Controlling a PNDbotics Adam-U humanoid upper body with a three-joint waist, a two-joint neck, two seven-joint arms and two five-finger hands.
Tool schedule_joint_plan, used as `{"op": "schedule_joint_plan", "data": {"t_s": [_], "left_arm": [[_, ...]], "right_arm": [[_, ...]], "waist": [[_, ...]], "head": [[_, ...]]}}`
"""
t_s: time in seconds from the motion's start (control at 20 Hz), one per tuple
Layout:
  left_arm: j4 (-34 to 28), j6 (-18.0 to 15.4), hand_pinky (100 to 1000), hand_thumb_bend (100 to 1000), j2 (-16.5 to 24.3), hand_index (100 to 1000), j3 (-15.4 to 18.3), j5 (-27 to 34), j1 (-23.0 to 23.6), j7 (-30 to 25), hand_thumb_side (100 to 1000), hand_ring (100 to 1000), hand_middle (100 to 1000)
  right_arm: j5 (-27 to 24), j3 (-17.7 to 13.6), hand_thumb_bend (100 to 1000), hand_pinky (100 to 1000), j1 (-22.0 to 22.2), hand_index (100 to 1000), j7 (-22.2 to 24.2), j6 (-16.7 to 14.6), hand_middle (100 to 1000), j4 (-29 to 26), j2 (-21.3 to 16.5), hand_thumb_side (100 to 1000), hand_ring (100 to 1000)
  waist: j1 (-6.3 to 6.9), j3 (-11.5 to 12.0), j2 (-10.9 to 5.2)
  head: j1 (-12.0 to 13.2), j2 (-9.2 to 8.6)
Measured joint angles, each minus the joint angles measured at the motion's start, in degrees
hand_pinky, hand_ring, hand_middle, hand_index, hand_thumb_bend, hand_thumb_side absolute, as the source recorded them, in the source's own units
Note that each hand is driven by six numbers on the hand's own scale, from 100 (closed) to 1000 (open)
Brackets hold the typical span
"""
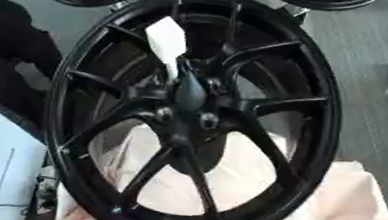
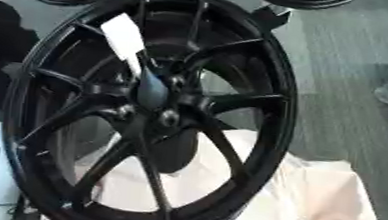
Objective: Pull the pin out of the wheel hub.
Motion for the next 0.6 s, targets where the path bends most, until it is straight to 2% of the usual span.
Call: {"op": "schedule_joint_plan", "data": {"t_s": [0.2,0.6], "left_arm": [[0.2,-1.9,803,402,-0.2,821,-3.7,-3.0,-1.7,-3.0,649,803,759],[5.3,-4.2,829,509,-4.3,828,-10.5,-9.1,-7.7,-3.7,552,819,763]], "right_arm": [[0.3,0.0,100,783,0.1,786,0.0,0.0,655,-0.2,0.0,667,738],[0.4,0.2,100,783,0.1,786,0.1,0.2,655,-0.3,0.0,667,739]], "waist": [[0.10,0.0,0.00],[0.30,-0.1,-0.05]], "head": [[0.0,-0.01],[-1.1,-0.10]]}}
